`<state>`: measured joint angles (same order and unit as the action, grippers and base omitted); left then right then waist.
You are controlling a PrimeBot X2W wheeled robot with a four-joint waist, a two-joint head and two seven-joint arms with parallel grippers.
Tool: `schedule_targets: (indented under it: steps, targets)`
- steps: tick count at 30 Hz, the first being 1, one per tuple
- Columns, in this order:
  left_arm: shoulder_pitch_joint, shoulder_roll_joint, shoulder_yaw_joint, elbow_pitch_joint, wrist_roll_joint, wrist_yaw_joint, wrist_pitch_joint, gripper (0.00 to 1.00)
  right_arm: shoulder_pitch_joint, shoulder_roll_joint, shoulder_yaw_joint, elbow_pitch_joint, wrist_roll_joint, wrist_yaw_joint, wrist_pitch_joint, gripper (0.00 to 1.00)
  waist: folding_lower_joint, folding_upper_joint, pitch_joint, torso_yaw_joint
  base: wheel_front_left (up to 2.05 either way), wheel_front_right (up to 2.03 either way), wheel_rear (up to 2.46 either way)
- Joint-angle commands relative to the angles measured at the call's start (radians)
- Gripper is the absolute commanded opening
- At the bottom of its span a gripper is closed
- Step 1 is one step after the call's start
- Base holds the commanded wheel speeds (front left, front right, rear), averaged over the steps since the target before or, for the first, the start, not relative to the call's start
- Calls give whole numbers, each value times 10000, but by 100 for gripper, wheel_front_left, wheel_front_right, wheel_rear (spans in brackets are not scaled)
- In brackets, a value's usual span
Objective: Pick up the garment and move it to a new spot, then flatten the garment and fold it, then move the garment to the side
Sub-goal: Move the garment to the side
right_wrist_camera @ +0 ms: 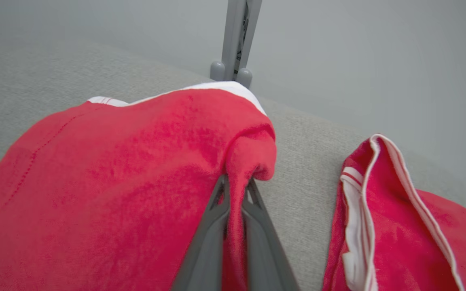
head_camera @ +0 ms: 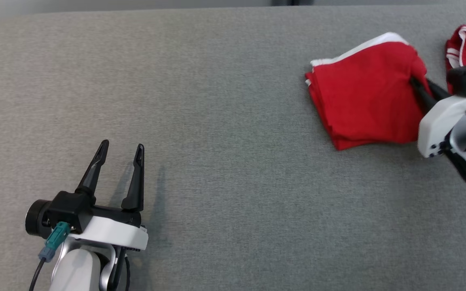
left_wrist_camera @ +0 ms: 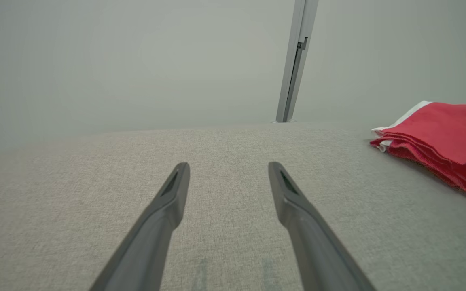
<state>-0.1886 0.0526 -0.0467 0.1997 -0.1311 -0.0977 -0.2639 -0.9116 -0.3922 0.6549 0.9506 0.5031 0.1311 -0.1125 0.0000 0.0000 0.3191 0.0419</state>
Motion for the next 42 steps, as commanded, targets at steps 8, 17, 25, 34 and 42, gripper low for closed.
schedule_targets:
  steps: [8, 17, 25, 34, 42]
  targets:
    - [-713, 266, 76, -432, 374, -150, 2, 100, -1299, -1694, 790, -590, 544, -4, 110, 0, 0, 0, 1335, -1653, 0, 0, 0]
    - [-908, 405, -126, -1073, 673, -192, 3, 100, -2373, -2982, 1352, -602, 983, -4, 252, 0, 0, 0, 1762, -2278, 0, 0, 0]
    - [-752, 385, -207, -1467, 751, -175, 3, 100, -3037, -3462, 2130, -429, 856, -4, 391, 0, 0, 0, 1860, -2327, 0, 0, 0]
    - [-732, 368, -172, -1565, 725, -129, 3, 100, -3743, -3502, 2938, 237, 518, -4, 390, 25, 0, 0, 1974, -2141, 0, 0, 0]
    - [-545, 311, -68, -1631, 612, -21, 4, 100, -4311, -3186, 2871, 942, 287, -4, -356, 100, 0, 0, 2006, -2107, 0, 0, 0]
